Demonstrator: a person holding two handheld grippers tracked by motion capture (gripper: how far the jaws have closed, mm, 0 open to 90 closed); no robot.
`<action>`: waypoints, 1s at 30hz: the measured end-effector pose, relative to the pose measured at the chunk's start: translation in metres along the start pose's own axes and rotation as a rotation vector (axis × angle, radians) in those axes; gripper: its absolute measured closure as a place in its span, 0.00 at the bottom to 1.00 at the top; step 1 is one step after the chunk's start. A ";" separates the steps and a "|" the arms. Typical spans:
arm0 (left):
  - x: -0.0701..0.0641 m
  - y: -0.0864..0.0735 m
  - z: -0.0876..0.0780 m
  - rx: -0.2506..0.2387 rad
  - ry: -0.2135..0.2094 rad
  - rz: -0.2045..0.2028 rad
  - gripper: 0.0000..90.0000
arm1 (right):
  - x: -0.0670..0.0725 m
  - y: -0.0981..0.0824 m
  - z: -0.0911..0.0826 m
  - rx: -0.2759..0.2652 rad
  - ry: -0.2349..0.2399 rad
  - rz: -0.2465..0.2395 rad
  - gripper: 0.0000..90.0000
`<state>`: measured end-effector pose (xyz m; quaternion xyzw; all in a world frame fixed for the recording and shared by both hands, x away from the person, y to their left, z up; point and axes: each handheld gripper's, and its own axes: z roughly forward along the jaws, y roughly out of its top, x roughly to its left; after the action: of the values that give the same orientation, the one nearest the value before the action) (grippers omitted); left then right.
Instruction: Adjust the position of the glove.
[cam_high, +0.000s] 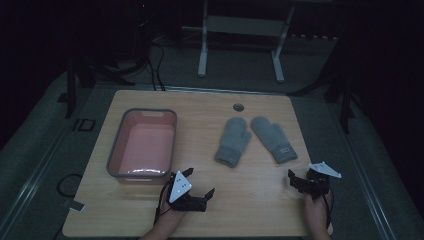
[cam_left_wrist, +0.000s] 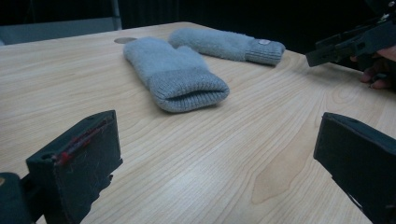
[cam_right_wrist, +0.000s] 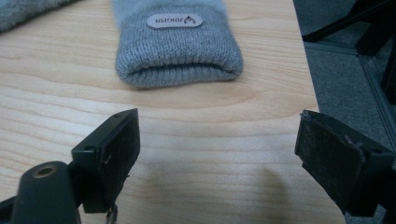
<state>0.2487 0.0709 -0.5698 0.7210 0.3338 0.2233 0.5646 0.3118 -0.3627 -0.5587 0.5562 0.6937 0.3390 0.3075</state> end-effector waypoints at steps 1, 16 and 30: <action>0.000 0.000 0.000 0.002 0.004 0.001 0.01 | 0.000 0.000 0.000 0.002 0.002 0.000 0.16; -0.002 0.000 0.000 0.000 0.006 0.013 0.01 | 0.004 0.006 0.004 0.064 0.102 -0.047 0.16; -0.003 0.000 0.000 0.000 0.015 0.025 0.01 | 0.013 0.051 0.000 -0.007 0.130 -0.140 0.18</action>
<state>0.2468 0.0683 -0.5697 0.7234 0.3292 0.2358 0.5593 0.3379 -0.3419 -0.5179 0.4821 0.7481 0.3545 0.2867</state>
